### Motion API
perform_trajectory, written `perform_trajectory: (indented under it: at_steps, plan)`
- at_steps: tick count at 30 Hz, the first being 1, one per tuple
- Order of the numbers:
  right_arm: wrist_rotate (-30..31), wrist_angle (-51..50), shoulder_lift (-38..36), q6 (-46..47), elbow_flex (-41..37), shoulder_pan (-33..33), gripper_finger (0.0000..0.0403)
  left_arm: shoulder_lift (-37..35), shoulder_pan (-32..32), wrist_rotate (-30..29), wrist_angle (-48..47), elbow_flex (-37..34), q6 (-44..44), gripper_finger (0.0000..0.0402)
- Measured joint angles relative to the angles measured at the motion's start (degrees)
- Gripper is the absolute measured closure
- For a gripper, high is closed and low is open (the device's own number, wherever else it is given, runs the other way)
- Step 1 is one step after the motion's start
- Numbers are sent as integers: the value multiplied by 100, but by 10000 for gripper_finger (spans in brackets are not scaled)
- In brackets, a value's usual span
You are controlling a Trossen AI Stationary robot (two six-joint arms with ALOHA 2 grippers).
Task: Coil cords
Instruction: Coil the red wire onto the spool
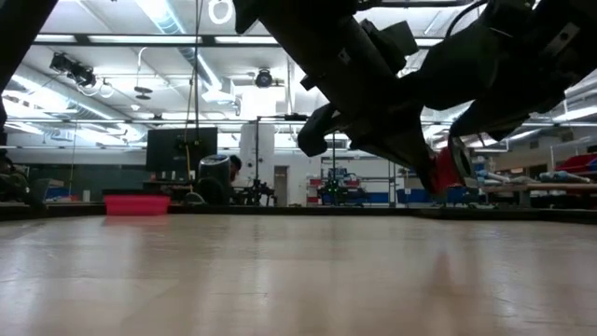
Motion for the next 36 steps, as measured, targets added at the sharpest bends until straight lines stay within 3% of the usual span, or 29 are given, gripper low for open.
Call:
perform_trajectory:
  at_steps: [18, 28, 32, 36]
  plan:
    - [541, -859, -8, 201, 9, 0, 402, 9, 4, 714, -302, 119, 449, 401]
    - [606, -1271, -13, 113, 11, -26, 402, 20, 4, 755, -331, 216, 759, 401]
    - [493, -1269, 5, -123, 11, 32, 391, 20, -7, 852, -320, 216, 758, 401]
    - [812, -1394, 138, -143, -11, 44, 370, 37, -93, 1256, -254, 208, 802, 401]
